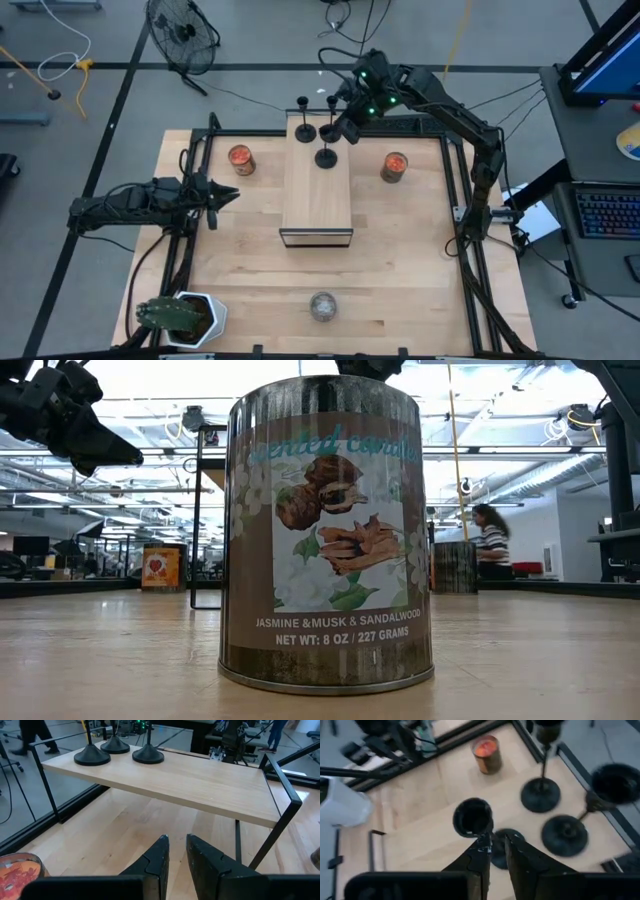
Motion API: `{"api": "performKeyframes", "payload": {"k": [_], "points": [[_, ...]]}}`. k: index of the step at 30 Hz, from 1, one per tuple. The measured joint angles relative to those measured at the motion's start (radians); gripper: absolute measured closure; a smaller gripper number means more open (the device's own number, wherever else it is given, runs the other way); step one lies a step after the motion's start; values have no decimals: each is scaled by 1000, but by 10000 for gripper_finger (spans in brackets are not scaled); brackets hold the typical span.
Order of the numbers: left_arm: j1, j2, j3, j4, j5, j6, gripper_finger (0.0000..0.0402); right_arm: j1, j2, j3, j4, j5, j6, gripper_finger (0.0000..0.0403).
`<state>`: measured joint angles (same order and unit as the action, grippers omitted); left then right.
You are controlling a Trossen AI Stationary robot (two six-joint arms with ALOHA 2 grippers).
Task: Pick & Place candle stick holders
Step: Put the black candle holder on the shelf
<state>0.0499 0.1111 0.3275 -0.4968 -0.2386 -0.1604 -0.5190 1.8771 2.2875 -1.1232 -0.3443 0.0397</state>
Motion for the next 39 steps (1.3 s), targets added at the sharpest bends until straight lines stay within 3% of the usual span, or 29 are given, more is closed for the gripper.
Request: {"api": "performKeyframes", "payload": {"k": [10,17,22,30,39], "points": [[0,0,0,0,0,0,330,6,-14,-1,57,-20,-26,353],[0,0,0,0,0,0,330,37,-85,0,-106,144,-81,369],[0,0,0,0,0,0,330,71,-91,-17,-246,161,-67,399],[0,0,0,0,0,2,330,93,-106,-320,-89,164,-98,402],[0,0,0,0,0,1,330,54,-310,-805,414,156,8,402]]}}
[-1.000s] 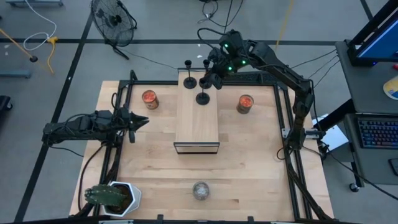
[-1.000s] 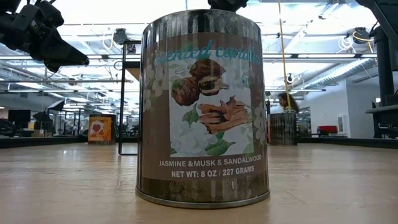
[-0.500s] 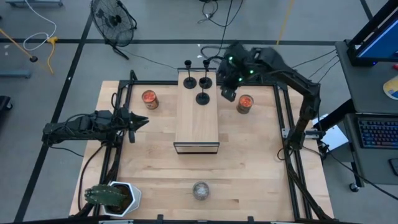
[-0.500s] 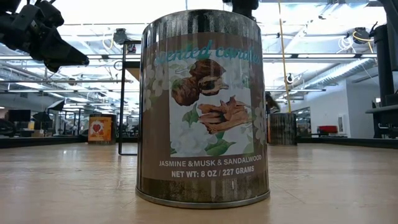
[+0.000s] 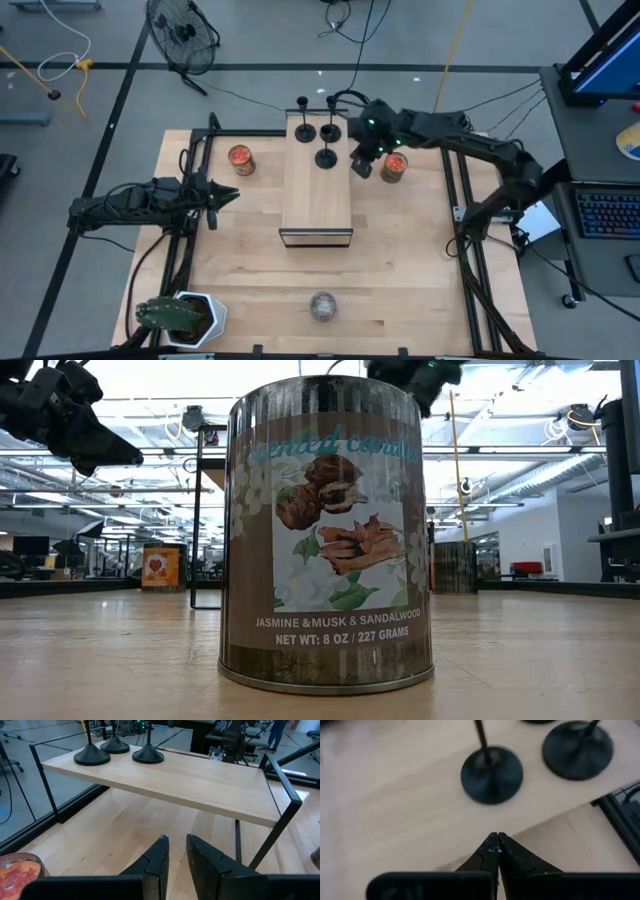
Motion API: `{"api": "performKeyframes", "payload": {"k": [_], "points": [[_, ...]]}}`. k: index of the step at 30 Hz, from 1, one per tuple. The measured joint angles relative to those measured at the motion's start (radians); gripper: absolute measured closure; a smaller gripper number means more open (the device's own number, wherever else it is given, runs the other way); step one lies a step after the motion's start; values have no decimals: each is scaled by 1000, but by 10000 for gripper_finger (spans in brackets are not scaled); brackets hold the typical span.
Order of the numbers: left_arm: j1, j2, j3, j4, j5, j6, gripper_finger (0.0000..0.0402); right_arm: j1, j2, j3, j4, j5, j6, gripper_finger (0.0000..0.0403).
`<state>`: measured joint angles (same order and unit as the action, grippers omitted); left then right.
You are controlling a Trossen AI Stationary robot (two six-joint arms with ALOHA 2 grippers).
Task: Pick & Place candle stick holders
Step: Put the black candle holder on the shelf
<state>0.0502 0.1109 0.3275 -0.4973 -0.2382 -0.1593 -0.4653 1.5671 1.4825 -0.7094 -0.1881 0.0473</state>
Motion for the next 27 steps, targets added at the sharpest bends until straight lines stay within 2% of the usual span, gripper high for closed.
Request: {"api": "performKeyframes", "payload": {"k": [2,5,10,27], "points": [[0,0,0,0,0,0,330,0,-39,-96,142,1,46,403],[0,0,0,0,-1,0,330,1,-71,-206,265,0,97,403],[0,0,0,0,-10,-1,330,1,-66,-307,427,1,143,403],[0,0,0,0,-33,-37,330,3,-25,-318,547,4,117,403]]}}
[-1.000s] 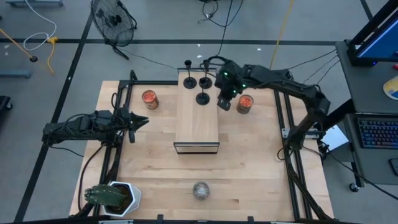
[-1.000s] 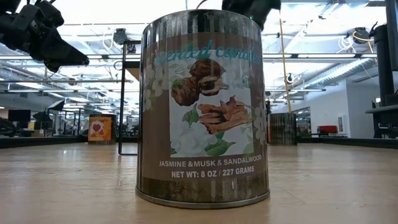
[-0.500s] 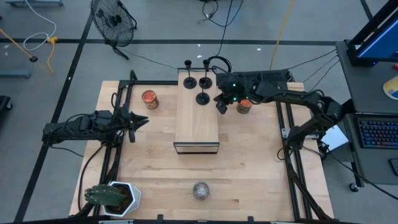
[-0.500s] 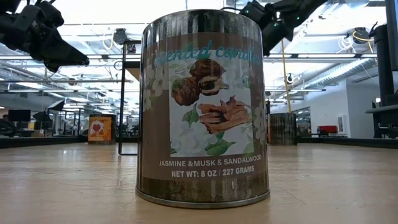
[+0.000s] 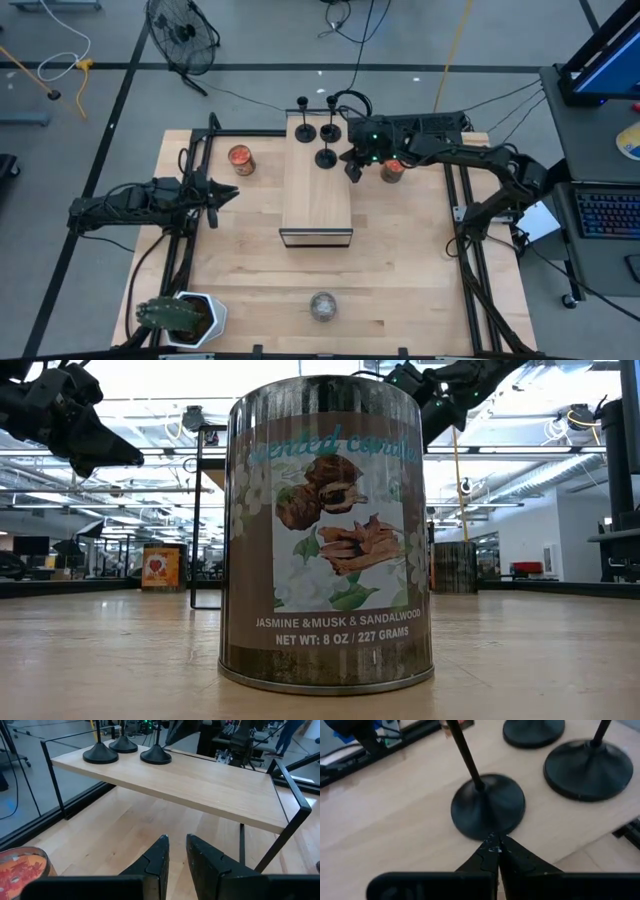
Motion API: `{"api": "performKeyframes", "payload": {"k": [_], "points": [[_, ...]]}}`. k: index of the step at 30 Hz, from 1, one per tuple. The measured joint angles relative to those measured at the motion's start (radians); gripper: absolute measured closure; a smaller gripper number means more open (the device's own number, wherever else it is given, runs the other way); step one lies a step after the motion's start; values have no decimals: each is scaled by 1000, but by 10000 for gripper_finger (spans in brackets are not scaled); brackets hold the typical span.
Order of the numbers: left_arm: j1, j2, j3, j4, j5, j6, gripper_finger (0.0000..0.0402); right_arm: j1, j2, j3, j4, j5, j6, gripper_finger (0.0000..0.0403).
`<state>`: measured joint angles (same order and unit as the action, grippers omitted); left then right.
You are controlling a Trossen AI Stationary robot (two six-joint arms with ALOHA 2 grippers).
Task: Pick & Place candle stick holders
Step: Put the black candle holder on the shelf, then put the left orange scented candle on the shelf
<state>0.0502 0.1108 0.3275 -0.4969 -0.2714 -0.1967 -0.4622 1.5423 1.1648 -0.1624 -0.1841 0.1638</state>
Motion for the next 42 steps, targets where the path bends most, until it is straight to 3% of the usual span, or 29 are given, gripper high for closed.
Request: {"api": "performKeyframes", "payload": {"k": [25,32,42], "points": [[0,0,0,2,-1,-20,330,18,125,3,104,1,-16,403],[0,0,0,2,-1,-19,330,-4,51,-2,43,3,-20,403],[0,0,0,32,-1,-21,330,-30,-196,-1,-64,4,-14,403]]}}
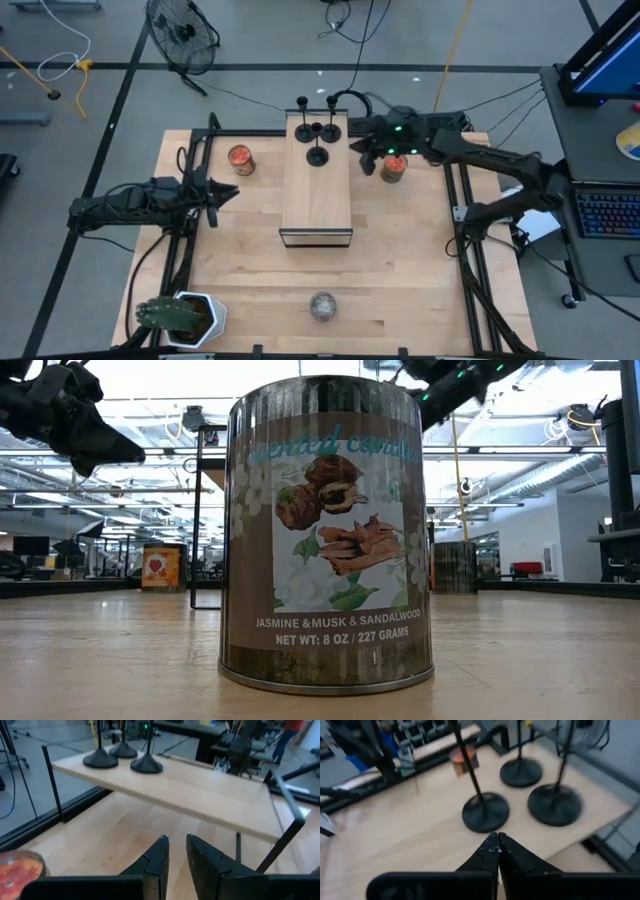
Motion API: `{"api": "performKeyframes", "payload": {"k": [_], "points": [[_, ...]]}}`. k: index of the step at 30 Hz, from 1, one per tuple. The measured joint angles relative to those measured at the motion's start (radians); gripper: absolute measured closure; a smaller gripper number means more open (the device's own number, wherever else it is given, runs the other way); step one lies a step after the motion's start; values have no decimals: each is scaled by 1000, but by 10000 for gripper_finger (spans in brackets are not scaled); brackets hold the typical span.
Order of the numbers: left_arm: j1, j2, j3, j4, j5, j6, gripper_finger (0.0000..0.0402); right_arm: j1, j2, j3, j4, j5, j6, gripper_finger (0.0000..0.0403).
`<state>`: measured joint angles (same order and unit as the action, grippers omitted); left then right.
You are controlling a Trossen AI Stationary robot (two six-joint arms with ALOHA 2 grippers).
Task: Pick & Place candle stick holders
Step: Put the left orange scented candle on the shelf
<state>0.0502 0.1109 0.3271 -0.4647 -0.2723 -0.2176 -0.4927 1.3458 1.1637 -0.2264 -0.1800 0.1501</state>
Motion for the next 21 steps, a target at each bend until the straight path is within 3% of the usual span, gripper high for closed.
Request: {"api": "performKeyframes", "payload": {"k": [14,21], "points": [[0,0,0,136,2,0,330,-71,-297,-4,-191,-3,21,403],[0,0,0,251,1,5,330,-67,-458,-210,-60,-4,161,403]]}}
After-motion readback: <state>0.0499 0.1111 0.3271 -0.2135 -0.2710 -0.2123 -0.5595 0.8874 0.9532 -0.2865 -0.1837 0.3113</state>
